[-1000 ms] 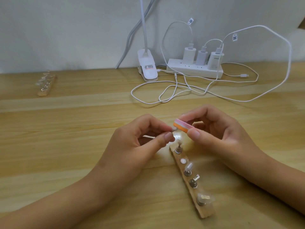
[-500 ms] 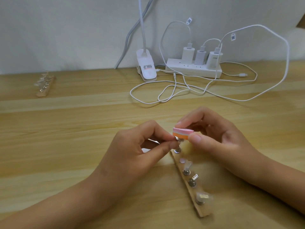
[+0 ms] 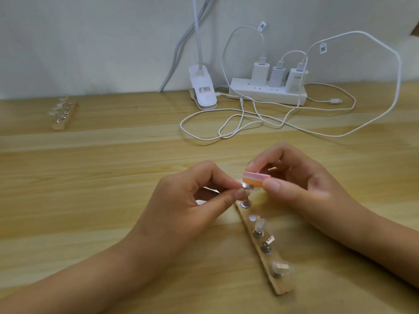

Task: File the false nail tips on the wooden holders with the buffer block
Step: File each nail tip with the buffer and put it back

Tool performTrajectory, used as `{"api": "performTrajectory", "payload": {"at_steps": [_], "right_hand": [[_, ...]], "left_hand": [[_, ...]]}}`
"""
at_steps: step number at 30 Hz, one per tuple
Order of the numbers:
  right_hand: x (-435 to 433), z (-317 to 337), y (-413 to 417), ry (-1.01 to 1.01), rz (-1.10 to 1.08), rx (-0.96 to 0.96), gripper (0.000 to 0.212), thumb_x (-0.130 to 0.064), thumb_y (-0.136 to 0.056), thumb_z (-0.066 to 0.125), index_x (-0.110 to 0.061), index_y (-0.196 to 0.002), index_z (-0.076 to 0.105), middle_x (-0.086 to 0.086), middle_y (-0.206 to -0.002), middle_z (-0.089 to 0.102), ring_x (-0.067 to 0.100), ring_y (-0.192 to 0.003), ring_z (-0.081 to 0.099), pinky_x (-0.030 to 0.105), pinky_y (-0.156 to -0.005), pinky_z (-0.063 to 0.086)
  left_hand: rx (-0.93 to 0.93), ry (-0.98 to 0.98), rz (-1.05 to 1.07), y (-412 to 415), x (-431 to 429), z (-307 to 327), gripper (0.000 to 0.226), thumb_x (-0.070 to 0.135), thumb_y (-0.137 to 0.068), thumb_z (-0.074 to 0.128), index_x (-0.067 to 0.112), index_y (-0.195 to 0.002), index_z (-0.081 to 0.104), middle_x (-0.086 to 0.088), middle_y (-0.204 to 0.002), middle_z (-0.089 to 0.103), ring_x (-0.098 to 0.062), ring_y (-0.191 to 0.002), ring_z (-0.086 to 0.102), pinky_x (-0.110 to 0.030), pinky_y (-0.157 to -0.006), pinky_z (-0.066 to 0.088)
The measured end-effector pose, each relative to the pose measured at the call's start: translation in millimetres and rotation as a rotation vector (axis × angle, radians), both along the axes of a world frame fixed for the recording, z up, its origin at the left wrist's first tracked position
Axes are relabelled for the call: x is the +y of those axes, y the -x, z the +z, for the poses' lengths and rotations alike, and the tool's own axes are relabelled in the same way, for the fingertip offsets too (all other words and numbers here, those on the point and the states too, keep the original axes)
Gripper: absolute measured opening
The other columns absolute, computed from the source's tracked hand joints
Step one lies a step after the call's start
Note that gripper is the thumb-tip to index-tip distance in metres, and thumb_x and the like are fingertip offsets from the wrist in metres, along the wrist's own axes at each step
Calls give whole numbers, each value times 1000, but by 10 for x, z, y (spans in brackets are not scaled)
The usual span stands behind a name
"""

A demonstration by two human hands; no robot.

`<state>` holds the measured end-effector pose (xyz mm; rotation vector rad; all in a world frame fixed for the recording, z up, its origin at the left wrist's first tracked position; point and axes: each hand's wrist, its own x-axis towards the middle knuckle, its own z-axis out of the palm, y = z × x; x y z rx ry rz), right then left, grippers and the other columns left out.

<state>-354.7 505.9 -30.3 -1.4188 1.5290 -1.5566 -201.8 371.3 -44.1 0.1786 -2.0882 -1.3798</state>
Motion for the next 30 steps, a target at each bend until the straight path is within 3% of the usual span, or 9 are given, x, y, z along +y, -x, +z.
{"api": "performTrajectory", "payload": {"at_steps": [8, 12, 16, 19, 23, 28, 30], "right_hand": [[-2, 14, -12, -37, -14, 8, 22, -38, -82, 61, -21, -96, 67, 3, -99, 68, 31, -93, 62, 24, -83, 49], [29, 37, -51, 70, -25, 11, 23, -45, -82, 69, -25, -95, 68, 0, -98, 69, 34, -92, 60, 26, -84, 50], [-3, 20, -30, -40, -50, 32, 20, -41, -80, 62, -27, -91, 69, 0, -98, 71, 33, -93, 61, 22, -82, 50], [29, 31, -51, 51, -41, 26, 16, -38, -81, 66, -29, -93, 69, 4, -99, 69, 35, -93, 61, 31, -85, 51], [20, 32, -39, -19, -48, 15, 17, -41, -81, 64, -29, -91, 70, 2, -99, 71, 30, -95, 63, 22, -85, 51], [35, 25, -35, -5, -75, 72, 23, -48, -79, 68, -30, -93, 71, 8, -99, 69, 38, -96, 60, 47, -91, 49], [40, 5, -12, -27, -94, 55, 21, -47, -78, 66, -31, -91, 71, 8, -98, 69, 38, -98, 60, 49, -92, 48]], "left_hand": [[31, 56, -2, -12, 10, 13, 7, 27, -81, 72, 31, -85, 67, 16, -86, 73, -6, -80, 72, -17, -71, 55], [14, 30, 14, -9, -1, 14, 7, 30, -79, 72, 30, -83, 66, 16, -85, 73, -5, -79, 72, -18, -70, 55], [22, 60, 10, -5, 4, 17, 7, 29, -80, 72, 30, -83, 66, 15, -85, 73, -6, -80, 72, -19, -71, 56], [27, 47, 3, -7, 4, 26, 9, 27, -81, 72, 33, -83, 66, 16, -85, 72, -5, -79, 71, -16, -71, 54], [8, 33, 29, -16, 5, 23, 7, 31, -79, 72, 32, -82, 66, 15, -86, 73, -7, -80, 71, -22, -71, 57], [-1, 15, 50, -11, -1, 26, 14, 23, -78, 76, 32, -80, 66, 17, -84, 72, -4, -78, 70, -18, -70, 55], [-12, -21, 45, -12, -6, 20, 10, 30, -77, 76, 32, -80, 66, 16, -84, 72, -5, -78, 71, -20, -70, 56]]}}
